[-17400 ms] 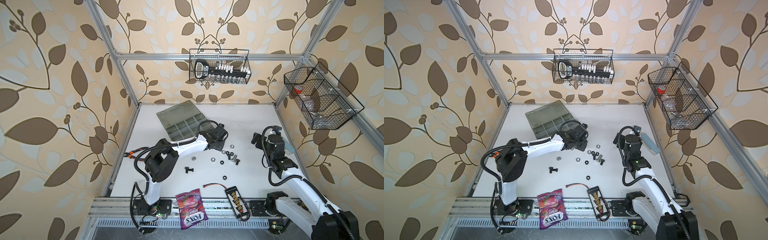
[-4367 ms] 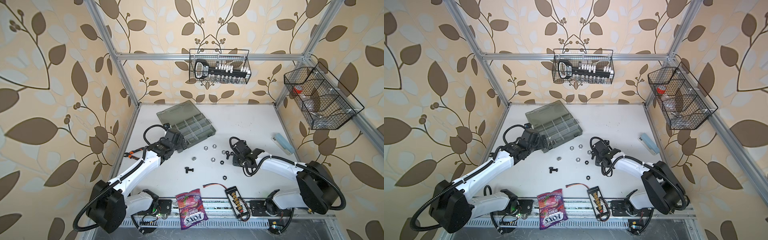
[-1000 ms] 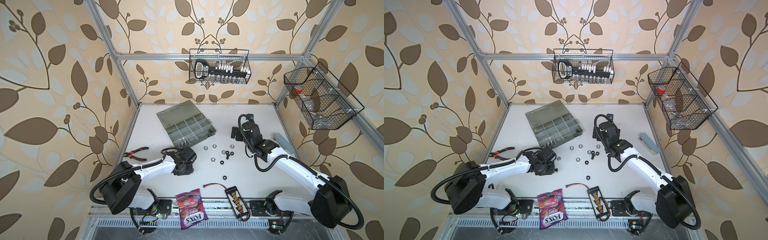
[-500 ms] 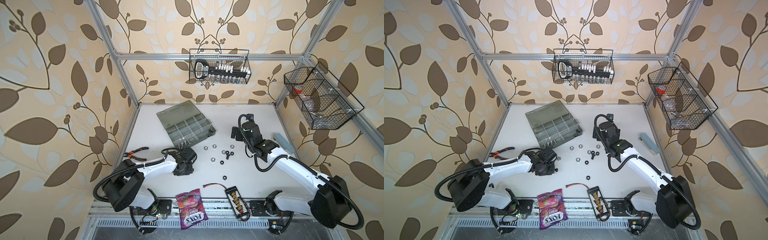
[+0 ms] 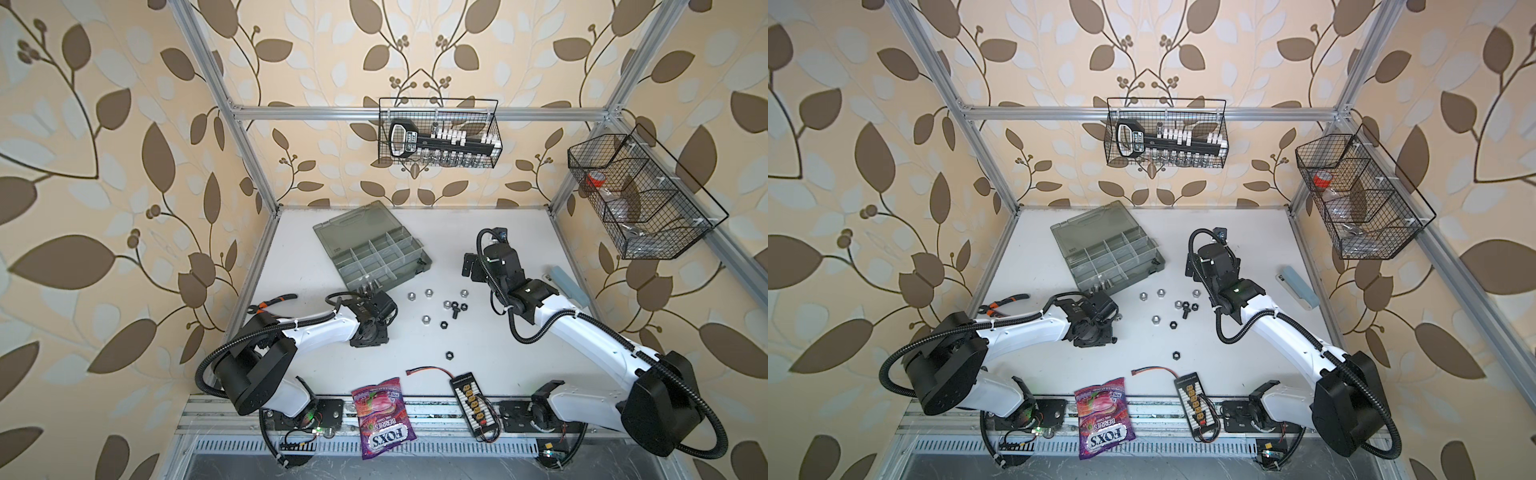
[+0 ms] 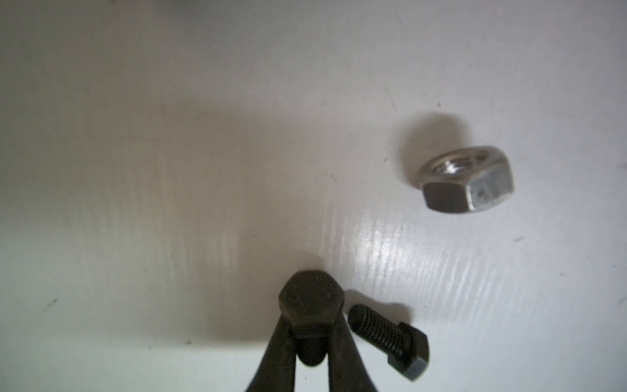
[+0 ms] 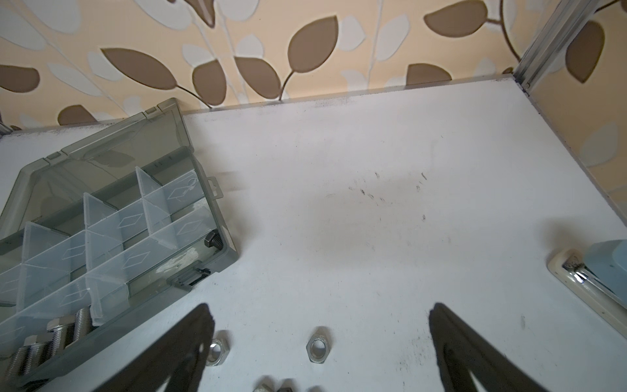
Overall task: Sort the screws and nuts into containers
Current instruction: Pick up the screw from the bottom-center of the table.
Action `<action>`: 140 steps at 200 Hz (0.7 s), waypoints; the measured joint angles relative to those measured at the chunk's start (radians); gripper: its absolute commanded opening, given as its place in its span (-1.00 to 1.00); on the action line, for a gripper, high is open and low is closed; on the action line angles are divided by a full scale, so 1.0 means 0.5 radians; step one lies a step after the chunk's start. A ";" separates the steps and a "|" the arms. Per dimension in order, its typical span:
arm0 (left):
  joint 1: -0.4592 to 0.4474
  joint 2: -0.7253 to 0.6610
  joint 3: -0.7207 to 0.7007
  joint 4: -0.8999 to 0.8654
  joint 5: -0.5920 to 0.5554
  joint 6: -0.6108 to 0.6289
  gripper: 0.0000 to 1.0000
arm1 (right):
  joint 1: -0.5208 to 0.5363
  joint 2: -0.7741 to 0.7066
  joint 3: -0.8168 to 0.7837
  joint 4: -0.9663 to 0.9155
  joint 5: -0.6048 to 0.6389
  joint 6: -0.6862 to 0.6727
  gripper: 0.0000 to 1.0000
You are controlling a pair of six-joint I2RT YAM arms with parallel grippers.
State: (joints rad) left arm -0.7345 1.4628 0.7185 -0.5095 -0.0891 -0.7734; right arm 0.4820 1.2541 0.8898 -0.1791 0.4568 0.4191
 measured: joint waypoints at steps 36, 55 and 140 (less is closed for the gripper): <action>0.000 -0.002 0.000 0.003 -0.008 0.007 -0.89 | 0.000 -0.008 -0.004 0.002 0.008 0.000 0.99; 0.000 -0.003 0.002 0.002 -0.031 0.010 -0.89 | 0.000 -0.033 -0.026 0.007 0.014 0.000 0.99; 0.005 -0.005 0.495 -0.128 -0.353 0.307 -0.90 | 0.000 -0.077 -0.067 0.012 0.016 0.027 0.99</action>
State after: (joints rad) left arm -0.7319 1.4601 0.9661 -0.5735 -0.2657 -0.6197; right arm 0.4820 1.2156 0.8562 -0.1730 0.4648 0.4328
